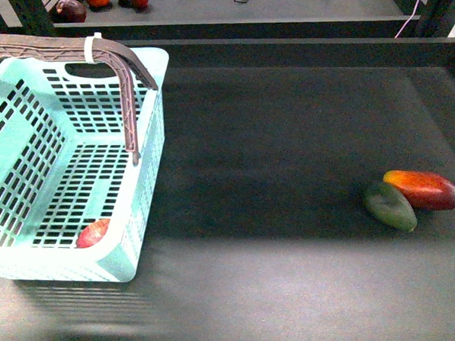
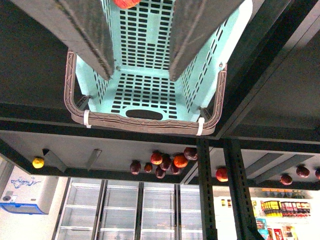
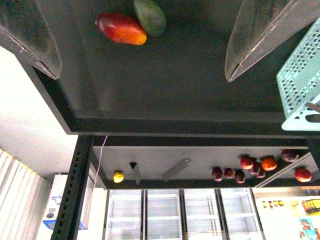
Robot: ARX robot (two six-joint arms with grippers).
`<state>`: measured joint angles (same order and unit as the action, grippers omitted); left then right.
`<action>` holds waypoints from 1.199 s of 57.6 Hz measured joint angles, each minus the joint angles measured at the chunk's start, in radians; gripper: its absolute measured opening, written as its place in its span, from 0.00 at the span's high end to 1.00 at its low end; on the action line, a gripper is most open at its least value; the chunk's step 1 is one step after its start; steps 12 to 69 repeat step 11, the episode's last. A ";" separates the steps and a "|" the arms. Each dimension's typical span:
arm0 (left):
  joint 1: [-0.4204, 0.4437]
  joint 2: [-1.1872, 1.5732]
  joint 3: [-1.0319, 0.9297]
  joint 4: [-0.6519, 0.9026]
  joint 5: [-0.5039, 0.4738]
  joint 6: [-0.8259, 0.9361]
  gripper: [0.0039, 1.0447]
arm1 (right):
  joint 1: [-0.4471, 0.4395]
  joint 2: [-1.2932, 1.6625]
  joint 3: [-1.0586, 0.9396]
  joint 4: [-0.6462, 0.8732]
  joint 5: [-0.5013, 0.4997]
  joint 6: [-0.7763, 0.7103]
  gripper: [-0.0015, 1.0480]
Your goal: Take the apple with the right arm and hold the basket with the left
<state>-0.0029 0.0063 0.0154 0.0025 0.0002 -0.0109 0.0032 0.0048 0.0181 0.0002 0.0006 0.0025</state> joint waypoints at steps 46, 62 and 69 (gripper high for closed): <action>0.000 0.000 0.000 0.000 0.000 0.001 0.05 | 0.000 0.000 0.000 0.000 0.000 0.000 0.08; 0.000 0.000 0.000 0.000 0.000 0.001 0.05 | 0.000 0.000 0.000 0.000 0.000 0.000 0.08; 0.000 0.000 0.000 0.000 0.000 0.001 0.05 | 0.000 0.000 0.000 0.000 0.000 0.000 0.08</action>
